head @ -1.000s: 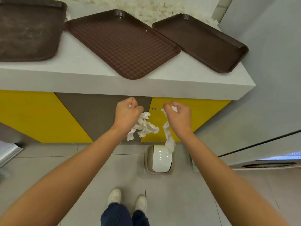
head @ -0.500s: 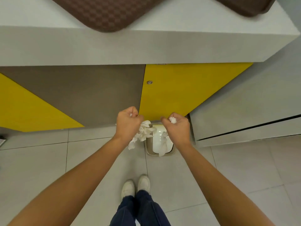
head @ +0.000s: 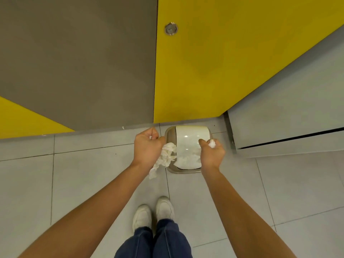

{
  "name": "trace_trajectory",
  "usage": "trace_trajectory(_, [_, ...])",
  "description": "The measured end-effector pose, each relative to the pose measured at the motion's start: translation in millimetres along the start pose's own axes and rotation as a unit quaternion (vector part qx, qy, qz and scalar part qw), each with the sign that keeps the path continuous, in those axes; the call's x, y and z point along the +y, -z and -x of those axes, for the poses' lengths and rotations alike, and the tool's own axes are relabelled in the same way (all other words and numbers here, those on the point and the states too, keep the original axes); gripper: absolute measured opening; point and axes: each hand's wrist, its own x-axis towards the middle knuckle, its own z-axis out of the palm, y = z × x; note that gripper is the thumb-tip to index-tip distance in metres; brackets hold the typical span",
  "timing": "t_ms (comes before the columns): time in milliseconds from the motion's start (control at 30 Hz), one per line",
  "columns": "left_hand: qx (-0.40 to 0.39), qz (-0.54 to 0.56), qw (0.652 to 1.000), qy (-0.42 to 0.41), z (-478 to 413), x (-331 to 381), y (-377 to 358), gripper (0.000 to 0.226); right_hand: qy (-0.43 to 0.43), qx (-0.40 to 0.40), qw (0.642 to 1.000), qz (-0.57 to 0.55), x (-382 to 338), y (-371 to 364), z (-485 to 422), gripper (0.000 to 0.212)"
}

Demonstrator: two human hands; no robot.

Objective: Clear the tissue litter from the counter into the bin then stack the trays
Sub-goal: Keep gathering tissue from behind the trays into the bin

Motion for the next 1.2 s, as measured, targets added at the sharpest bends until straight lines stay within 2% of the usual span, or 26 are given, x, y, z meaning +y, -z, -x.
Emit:
trace_trajectory(100, [-0.005, -0.002, 1.000, 0.006, -13, -23, -12, 0.044, -0.025, 0.011, 1.000, 0.001, 32, -5, -24, 0.024])
trace_trajectory(167, [-0.009, -0.001, 1.000, 0.006, -19, -34, -19, 0.043, -0.038, 0.012, 0.999, 0.002, 49, -9, -34, 0.009])
trace_trajectory(267, [-0.012, -0.006, 1.000, 0.005, -27, -48, -29, 0.043, -0.065, 0.030, 0.997, -0.015, 70, -15, -47, 0.015])
trace_trajectory(433, [-0.014, 0.003, 1.000, 0.017, -39, -65, -38, 0.042, -0.091, 0.071, 0.993, -0.011, 89, -33, -57, 0.005])
trace_trajectory(567, [-0.022, 0.008, 1.000, 0.018, -41, -74, -43, 0.042, -0.168, 0.077, 0.982, -0.044, 93, -42, -59, 0.029])
trace_trajectory(667, [-0.025, 0.002, 1.000, 0.012, -43, -81, -45, 0.042, -0.249, 0.051, 0.964, -0.079, 93, -45, -62, 0.032])
trace_trajectory(800, [-0.024, 0.006, 1.000, 0.013, -46, -87, -51, 0.044, -0.295, 0.001, 0.950, -0.101, 92, -44, -71, 0.038])
trace_trajectory(933, [-0.025, 0.008, 1.000, 0.007, -45, -94, -63, 0.043, -0.288, -0.051, 0.952, -0.091, 92, -38, -73, 0.039])
trace_trajectory(1067, [-0.015, -0.012, 1.000, -0.018, -41, -100, -82, 0.043, -0.264, -0.066, 0.960, -0.059, 92, -24, -76, 0.014])
trace_trajectory(1200, [-0.009, -0.070, 0.995, -0.073, -36, -111, -104, 0.043, -0.255, -0.081, 0.962, -0.059, 90, -12, -79, 0.013])
